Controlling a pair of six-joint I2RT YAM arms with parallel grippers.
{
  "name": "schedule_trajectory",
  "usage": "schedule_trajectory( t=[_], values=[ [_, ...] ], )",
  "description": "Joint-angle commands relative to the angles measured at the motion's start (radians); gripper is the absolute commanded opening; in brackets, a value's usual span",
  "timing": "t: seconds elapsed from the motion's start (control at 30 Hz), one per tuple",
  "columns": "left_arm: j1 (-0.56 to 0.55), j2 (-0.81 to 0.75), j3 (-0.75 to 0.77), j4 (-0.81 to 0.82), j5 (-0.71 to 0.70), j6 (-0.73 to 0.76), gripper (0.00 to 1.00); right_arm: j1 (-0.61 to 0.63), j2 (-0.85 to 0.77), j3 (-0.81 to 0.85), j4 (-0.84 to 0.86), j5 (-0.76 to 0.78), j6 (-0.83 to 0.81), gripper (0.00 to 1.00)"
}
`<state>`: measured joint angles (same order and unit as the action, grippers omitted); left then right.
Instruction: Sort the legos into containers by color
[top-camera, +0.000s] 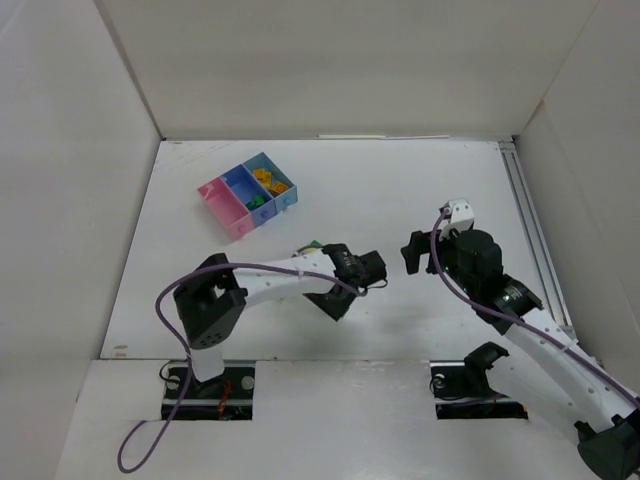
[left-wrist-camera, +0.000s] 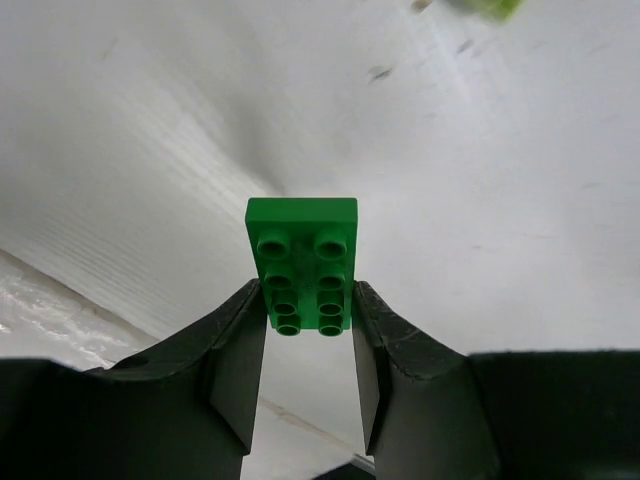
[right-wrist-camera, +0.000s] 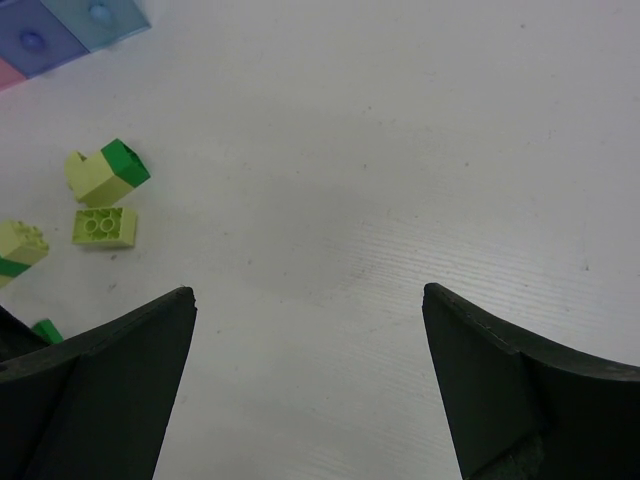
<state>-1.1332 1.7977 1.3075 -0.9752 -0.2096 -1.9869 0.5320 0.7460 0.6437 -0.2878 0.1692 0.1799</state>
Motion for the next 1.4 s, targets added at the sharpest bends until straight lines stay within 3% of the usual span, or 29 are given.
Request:
schedule_trajectory(
  t=[0.0, 0.13, 0.2, 0.37, 0.4, 0.57, 0.63, 0.67, 0.77, 0.93, 1.07, 1.2, 1.33, 1.37],
  values=[
    [0.044, -0.125, 0.053, -0.143, -0.215, -0.09, 0.12, 0.01, -0.017, 0.001, 0.003, 0.044, -0.005, 1.0],
    [0.143, -0.201, 0.101, -0.154, -0.329, 0.032, 0.13, 0.01, -0.017, 0.001, 0.003, 0.078, -0.005, 1.0],
    [0.248, -0.216, 0.13, -0.128, -0.364, 0.094, 0.13, 0.01, -0.017, 0.011, -0.007, 0.078, 0.004, 1.0],
    [0.446, -0.268, 0.171, 0.013, -0.456, 0.341, 0.15, 0.01, -0.008, 0.031, -0.03, 0.096, 0.004, 1.0],
    [0.517, -0.277, 0.171, 0.064, -0.467, 0.479, 0.18, 0.01, -0.008, 0.043, -0.039, 0.105, 0.004, 1.0],
    [0.746, -0.268, 0.171, 0.358, -0.337, 0.84, 0.18, 0.01, 0.024, 0.085, -0.051, 0.125, 0.013, 1.0],
    [0.823, -0.221, 0.171, 0.381, -0.311, 0.881, 0.18, 0.01, 0.033, 0.109, -0.083, 0.148, 0.013, 1.0],
    [0.846, -0.2, 0.2, 0.43, -0.286, 0.974, 0.18, 0.01, 0.048, 0.135, -0.099, 0.162, 0.013, 1.0],
    [0.915, -0.094, 0.292, 0.44, -0.202, 1.058, 0.18, 0.01, 0.059, 0.166, -0.142, 0.214, 0.013, 1.0],
    [0.925, 0.055, 0.426, 0.402, -0.189, 1.143, 0.18, 0.01, 0.05, 0.166, -0.152, 0.243, 0.036, 1.0],
    [0.964, 0.121, 0.457, 0.38, -0.156, 1.154, 0.2, 0.01, 0.05, 0.157, -0.143, 0.254, 0.058, 1.0],
    [0.995, 0.1, 0.376, 0.421, -0.076, 1.163, 0.2, 0.01, 0.085, 0.157, -0.134, 0.254, 0.072, 1.0],
    [0.995, 0.035, 0.262, 0.532, -0.022, 1.191, 0.38, 0.01, 0.113, 0.157, -0.114, 0.263, 0.082, 1.0],
    [0.995, 0.035, 0.242, 0.556, -0.013, 1.2, 0.47, 0.01, 0.128, 0.157, -0.114, 0.263, 0.082, 1.0]
  ],
)
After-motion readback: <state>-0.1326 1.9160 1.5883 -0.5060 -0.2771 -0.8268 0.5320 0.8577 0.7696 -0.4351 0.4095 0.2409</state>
